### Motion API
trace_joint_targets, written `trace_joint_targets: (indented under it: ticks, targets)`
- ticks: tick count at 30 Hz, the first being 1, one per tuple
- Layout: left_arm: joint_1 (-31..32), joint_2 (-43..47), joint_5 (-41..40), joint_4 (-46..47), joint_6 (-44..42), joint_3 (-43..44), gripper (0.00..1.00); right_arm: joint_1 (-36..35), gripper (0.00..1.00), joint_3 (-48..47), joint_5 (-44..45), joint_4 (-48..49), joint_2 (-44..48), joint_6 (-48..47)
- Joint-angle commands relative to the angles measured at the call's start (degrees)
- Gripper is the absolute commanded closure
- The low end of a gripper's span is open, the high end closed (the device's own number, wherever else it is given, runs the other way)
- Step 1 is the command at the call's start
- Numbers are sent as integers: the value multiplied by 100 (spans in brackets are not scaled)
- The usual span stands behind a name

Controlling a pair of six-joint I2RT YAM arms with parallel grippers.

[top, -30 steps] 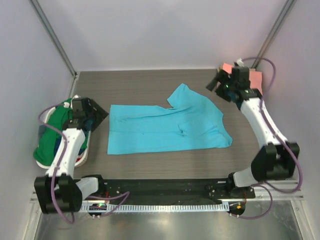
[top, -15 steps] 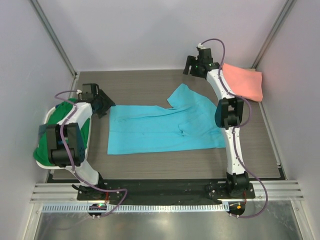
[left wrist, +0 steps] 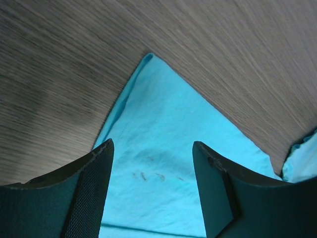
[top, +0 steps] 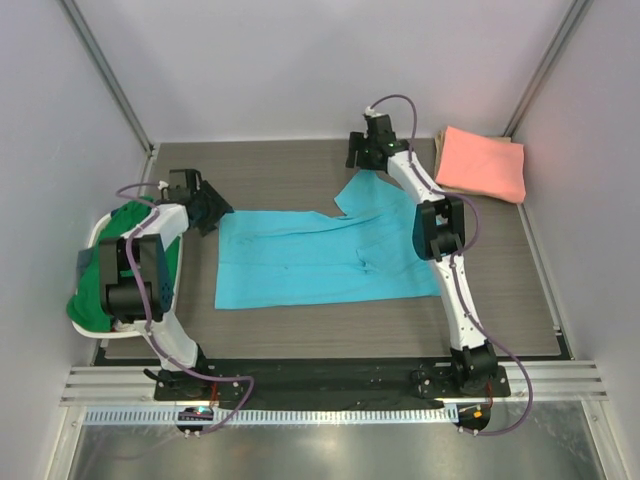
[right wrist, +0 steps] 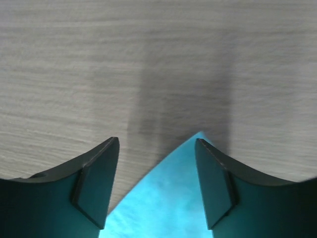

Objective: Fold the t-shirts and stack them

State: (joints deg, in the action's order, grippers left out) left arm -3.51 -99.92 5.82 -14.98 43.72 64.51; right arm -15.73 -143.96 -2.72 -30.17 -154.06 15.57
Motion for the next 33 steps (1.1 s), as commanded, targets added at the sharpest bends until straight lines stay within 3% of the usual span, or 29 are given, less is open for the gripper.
trace_joint_targets:
  ticks: [1, 4, 11, 13, 19, 27, 33]
  targets:
    - [-27, -177, -90, 320, 74, 114, 34, -53, 33, 183, 202, 205, 51, -2]
    - [-27, -414, -126, 417, 206, 184, 34, -62, 40, 333, 237, 231, 43, -45]
    - [131, -810, -239, 838, 417, 220, 35, -88, 41, 614, 527, 257, 244, -160]
    - [210, -889, -266, 971, 435, 211, 35, -106, 34, 816, 719, 354, 437, -195]
    - [298, -854, -406, 1015, 321, 237, 36, -106, 27, 2221, 1080, 1337, 1457, -283]
    - [298, -775, -539, 1059, 303, 150, 36, -106, 24, 2258, 1467, 1435, 1588, -213]
    - [298, -494, -837, 1322, 207, -26, 36, -89, 21, 3065, 1915, 2076, 2133, -134]
